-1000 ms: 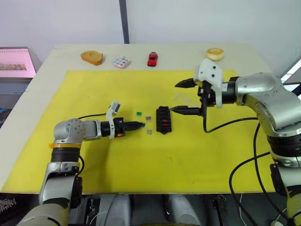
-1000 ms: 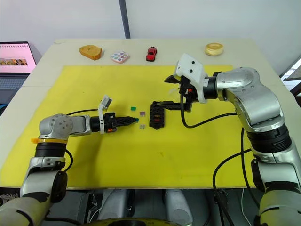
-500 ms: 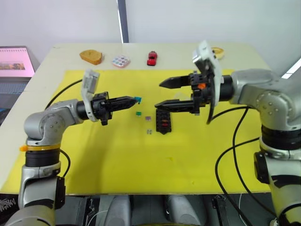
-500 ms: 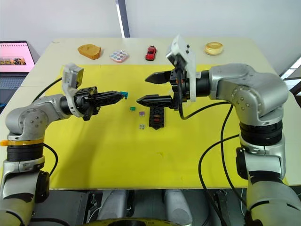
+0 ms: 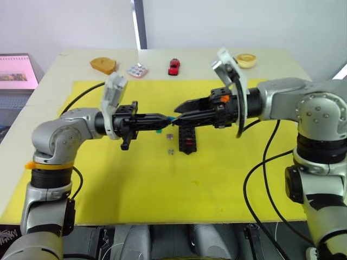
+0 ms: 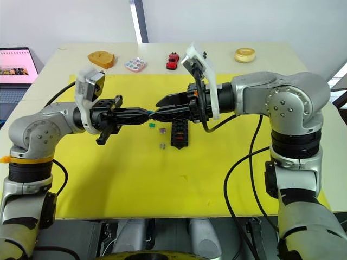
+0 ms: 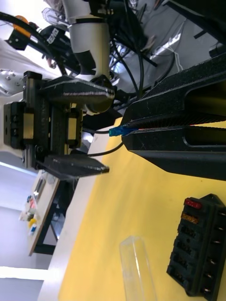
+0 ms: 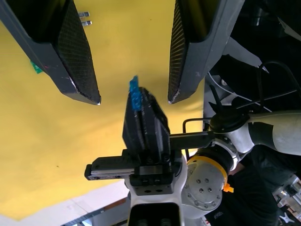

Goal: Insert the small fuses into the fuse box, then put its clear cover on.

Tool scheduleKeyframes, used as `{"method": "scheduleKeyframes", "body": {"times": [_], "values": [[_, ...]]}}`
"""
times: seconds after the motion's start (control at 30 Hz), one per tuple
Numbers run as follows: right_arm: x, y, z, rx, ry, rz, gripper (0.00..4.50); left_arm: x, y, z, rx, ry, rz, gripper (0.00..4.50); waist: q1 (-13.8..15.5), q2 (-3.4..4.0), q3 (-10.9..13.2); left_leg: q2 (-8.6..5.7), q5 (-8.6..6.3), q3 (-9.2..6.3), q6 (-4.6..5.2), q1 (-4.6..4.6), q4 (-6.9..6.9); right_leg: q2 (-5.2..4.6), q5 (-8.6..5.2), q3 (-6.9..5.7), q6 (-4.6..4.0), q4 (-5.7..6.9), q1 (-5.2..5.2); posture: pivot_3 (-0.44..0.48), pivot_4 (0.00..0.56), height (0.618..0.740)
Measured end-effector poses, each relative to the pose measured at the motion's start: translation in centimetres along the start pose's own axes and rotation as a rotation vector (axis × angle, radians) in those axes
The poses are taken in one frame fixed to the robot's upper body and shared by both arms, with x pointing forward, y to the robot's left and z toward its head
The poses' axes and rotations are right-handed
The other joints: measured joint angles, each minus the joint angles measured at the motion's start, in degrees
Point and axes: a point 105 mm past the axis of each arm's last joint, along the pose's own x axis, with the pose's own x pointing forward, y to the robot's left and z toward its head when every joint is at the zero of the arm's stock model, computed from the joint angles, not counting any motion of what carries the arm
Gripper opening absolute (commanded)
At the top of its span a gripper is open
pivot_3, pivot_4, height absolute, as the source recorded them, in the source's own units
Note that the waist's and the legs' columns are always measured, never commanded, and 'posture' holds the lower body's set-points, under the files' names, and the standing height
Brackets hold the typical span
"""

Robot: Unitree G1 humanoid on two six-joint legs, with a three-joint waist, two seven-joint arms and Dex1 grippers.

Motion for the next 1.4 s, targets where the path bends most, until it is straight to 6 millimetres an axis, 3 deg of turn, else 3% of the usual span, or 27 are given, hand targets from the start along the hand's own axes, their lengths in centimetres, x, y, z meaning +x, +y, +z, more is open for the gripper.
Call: {"method": "scheduleKeyframes", "body": {"times": [0.63,0.77,1.4], "values": [[-0.02,-0.13,-0.27,0.02,0.014,-0.011,2.31,-0.2,0.19,0.11,0.027,-0.006,0.015,0.0,-0.01,0.0,0.0,0.0,0.0,0.0,0.0,-0.01,-0.01,0.01,0.0,0.0,0.0,0.0,-0.02,0.0,0.15,0.74],[-0.09,-0.16,-0.35,0.018,0.021,-0.013,0.62,-0.22,0.3,0.13,0.031,-0.007,0.025,0.0,-0.02,0.0,0.0,0.0,0.0,0.0,0.0,-0.01,-0.01,0.01,0.0,0.0,0.0,-0.01,-0.02,0.0,0.15,0.74],[0.31,-0.25,-0.54,-0.016,0.025,-0.013,0.62,-0.31,0.58,0.0,0.029,0.0,0.043,0.0,-0.02,0.0,0.0,0.0,0.0,0.0,0.01,-0.01,-0.01,0.01,-0.01,0.0,0.0,-0.02,-0.03,0.0,0.15,0.74]]}}
